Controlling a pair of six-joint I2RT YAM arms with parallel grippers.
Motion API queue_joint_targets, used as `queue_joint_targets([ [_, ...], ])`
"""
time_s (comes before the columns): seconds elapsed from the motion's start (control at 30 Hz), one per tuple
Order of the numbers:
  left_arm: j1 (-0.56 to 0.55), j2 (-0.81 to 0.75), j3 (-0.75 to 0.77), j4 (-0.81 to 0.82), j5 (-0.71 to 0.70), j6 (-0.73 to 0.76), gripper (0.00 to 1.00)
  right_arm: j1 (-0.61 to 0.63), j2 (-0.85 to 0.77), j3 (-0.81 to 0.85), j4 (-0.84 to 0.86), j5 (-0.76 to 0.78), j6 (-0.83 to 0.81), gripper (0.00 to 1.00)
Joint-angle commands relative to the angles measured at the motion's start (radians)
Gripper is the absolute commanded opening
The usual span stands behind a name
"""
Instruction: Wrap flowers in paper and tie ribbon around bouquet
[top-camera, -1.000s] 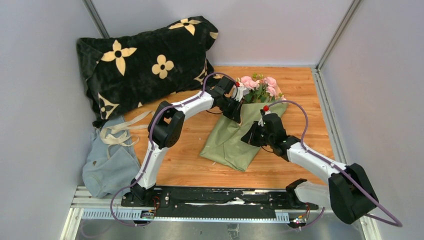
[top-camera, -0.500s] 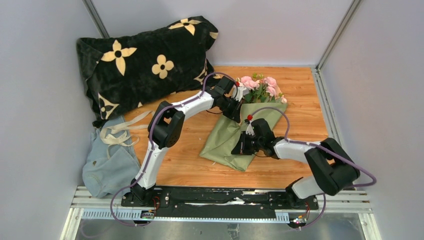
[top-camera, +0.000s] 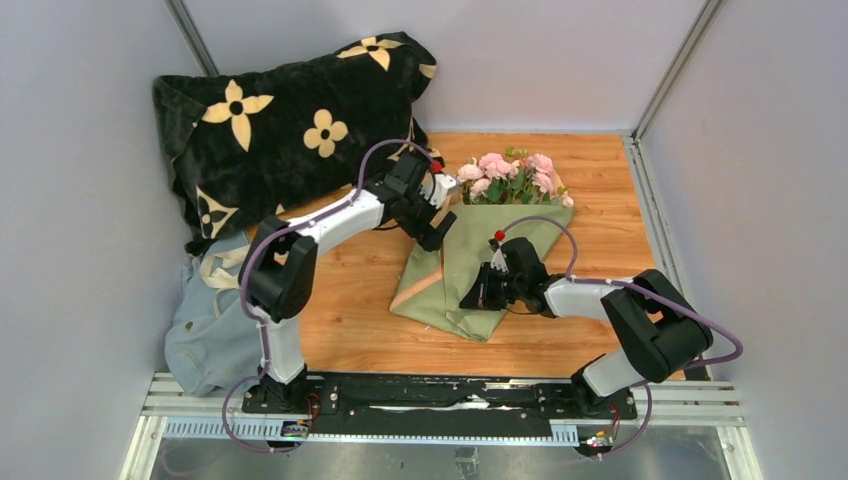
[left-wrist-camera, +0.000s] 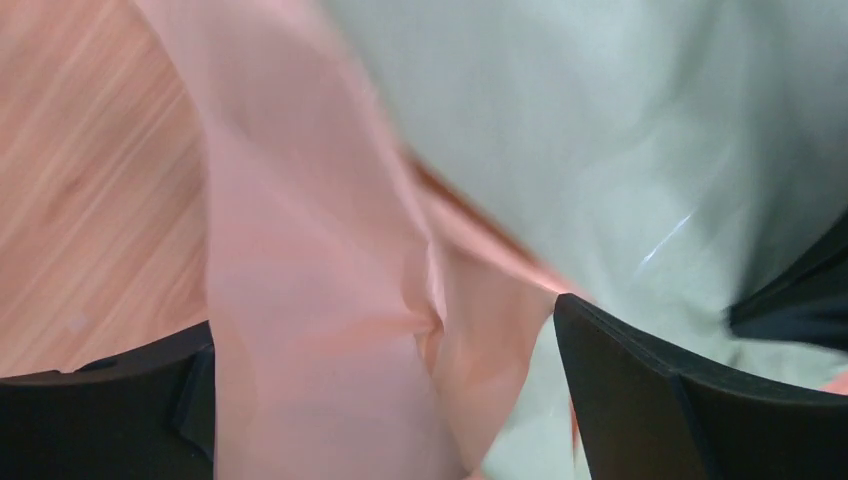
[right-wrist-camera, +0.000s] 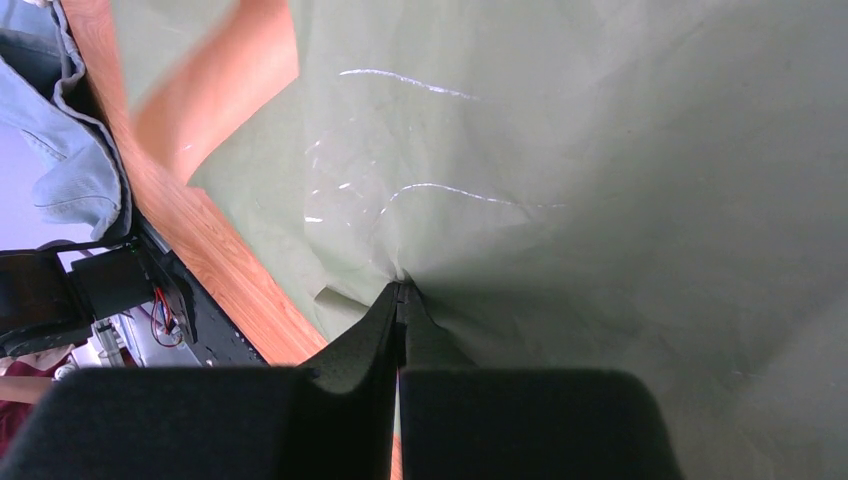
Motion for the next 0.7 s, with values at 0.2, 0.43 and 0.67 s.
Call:
queue_joint_targets([
  [0.2, 0.066, -0.222, -0.233, -0.084, -0.121, 0.154, 1.0, -0.004, 0.037, -0.027, -0.122, 0.131, -0.056, 0.0],
  [0.43, 0.095, -0.295, -0.389, -0.137, 0.147, 0.241, 1.0, -0.004, 0.037, -0.009, -0.155, 0.135, -0.078, 0.0],
  [0.67, 0.111, -0.337, -0.465, -0.132, 0.289, 0.283, 1.0, -0.005, 0.048, 0.004, -0.157, 0.132, -0.086, 0.0],
])
